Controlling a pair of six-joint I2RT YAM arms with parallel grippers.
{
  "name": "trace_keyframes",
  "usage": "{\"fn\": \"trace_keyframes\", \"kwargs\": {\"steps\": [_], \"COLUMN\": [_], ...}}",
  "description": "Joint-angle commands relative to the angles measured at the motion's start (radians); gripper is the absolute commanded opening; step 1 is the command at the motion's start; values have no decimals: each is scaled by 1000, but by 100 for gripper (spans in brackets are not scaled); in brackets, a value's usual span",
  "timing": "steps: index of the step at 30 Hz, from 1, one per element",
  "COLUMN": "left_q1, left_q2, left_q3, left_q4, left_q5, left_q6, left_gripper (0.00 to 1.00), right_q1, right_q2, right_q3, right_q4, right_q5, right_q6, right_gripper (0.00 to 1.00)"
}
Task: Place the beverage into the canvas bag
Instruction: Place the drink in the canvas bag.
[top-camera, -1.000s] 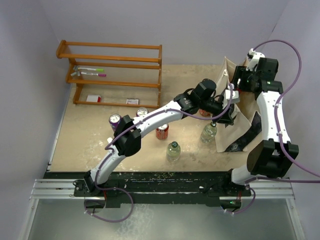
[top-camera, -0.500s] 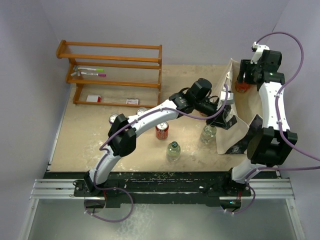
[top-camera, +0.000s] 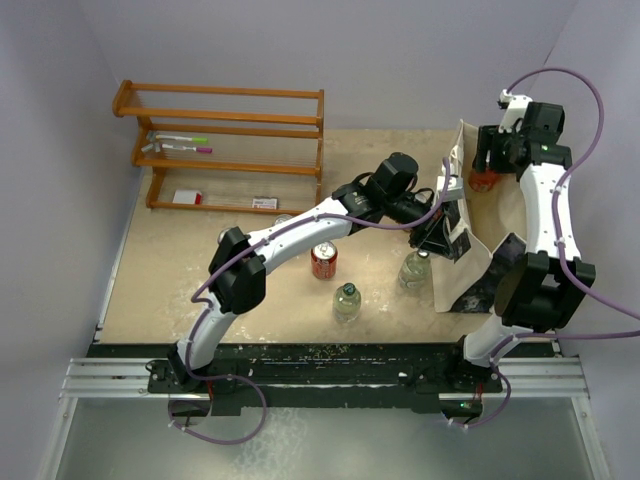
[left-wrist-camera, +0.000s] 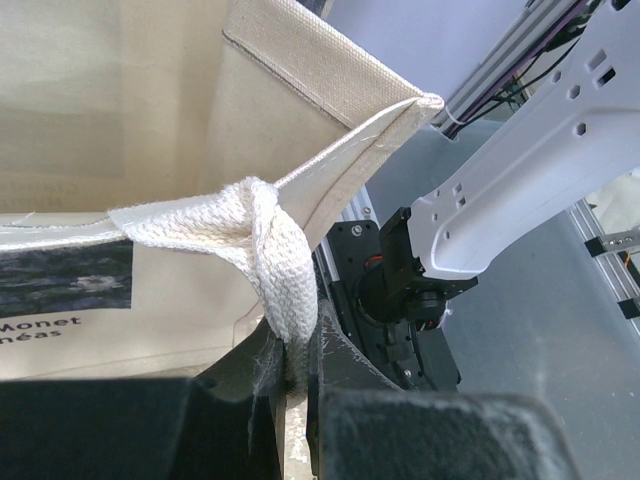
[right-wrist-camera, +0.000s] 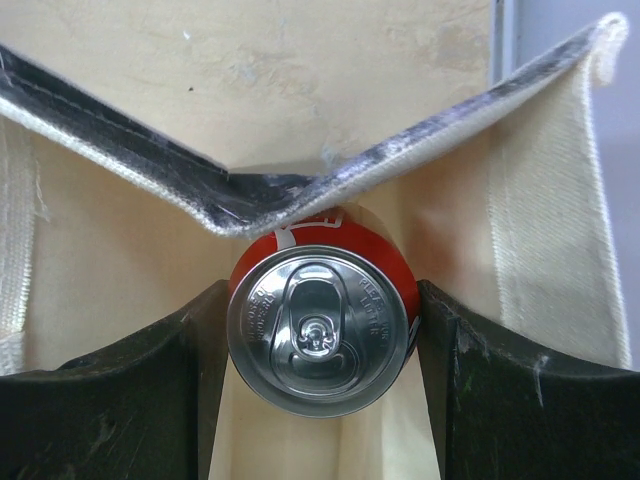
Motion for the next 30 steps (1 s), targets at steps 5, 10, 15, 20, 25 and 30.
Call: {"fn": "trace_keyframes", "kwargs": {"steps": [5, 10, 15, 20, 25, 30], "left_q1": [0, 0, 0, 0, 0, 0], "left_q2": [-16, -16, -12, -12, -12, -10], "left_q3": [29, 18, 9, -2, -14, -20], "left_q4": [31, 41, 50, 58, 79, 89], "left_q5": [44, 45, 42, 45, 57, 61], "left_q6": [-58, -87, -109, -129, -156, -164], "left_gripper": [0, 0, 0, 0, 0, 0], "right_q1": [-2, -2, -2, -3, -2, -2], "right_q2": [-43, -104, -121, -102, -83, -67], "right_q3": [-43, -158, -211, -258, -293, -313], "right_q4": [103, 205, 257, 295, 320, 311], "right_q5": [-105, -130, -135, -112, -123, -208], "right_q6": [-52, -73, -101, -136, -152, -145], "right_gripper": [0, 0, 0, 0, 0, 0]}}
